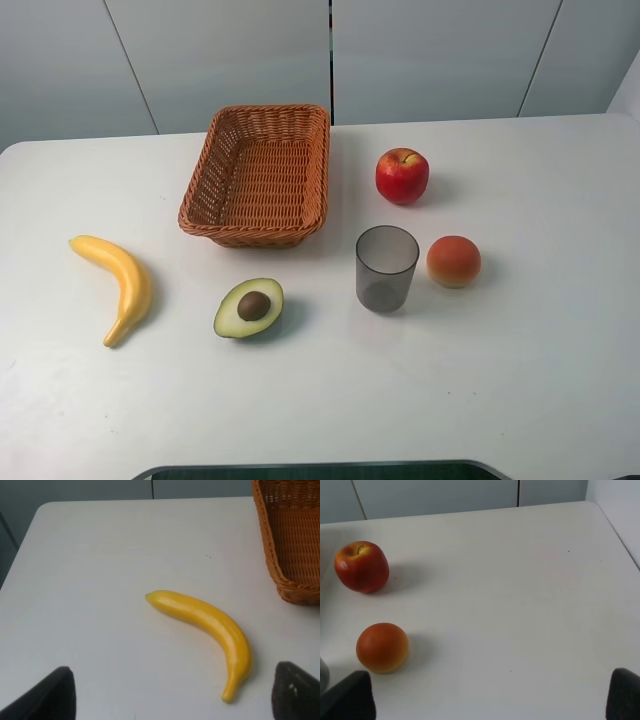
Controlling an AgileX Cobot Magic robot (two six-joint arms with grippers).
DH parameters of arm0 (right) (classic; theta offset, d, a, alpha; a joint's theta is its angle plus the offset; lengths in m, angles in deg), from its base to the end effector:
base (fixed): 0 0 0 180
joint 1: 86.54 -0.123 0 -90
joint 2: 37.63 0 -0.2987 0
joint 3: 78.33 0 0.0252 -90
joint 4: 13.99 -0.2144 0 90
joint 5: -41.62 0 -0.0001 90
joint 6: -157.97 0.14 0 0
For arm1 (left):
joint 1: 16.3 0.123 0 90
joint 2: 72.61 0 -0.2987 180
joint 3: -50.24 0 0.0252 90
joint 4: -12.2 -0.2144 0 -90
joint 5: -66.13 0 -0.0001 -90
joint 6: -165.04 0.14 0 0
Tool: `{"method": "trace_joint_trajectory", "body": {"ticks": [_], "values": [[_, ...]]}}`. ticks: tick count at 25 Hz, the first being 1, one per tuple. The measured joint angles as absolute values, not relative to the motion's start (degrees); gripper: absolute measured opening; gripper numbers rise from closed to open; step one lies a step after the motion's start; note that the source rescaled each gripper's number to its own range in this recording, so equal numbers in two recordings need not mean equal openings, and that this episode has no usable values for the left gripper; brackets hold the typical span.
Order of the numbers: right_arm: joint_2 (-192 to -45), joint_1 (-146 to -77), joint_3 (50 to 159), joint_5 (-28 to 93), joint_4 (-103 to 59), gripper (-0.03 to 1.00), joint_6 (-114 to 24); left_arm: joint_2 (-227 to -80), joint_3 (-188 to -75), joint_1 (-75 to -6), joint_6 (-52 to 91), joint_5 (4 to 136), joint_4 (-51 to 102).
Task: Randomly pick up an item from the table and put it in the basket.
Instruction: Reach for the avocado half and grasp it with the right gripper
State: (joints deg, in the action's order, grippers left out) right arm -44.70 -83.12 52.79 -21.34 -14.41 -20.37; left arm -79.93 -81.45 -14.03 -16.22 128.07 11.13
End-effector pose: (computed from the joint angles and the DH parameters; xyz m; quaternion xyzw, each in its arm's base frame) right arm -0.0103 0.0015 0.2329 0.0379 0.8604 -0.0041 0.5082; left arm -0.0096 0.0019 0.2380 -0.0269 0.8548 0.0139 0.5181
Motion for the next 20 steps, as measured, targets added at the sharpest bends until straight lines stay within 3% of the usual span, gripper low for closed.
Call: {"method": "trace_joint_trajectory", "body": {"ticks": [12, 20], "values": [[-45.90, -83.12, 53.32, -22.32, -15.03, 1.00, -20.37, -79.93, -81.45, -14.03, -16.22, 128.07, 11.13], [-68.58, -83.12, 62.12, -25.91, -17.83, 1.00, -20.37, -79.93, -81.45, -14.03, -16.22, 128.07, 11.13]]}}
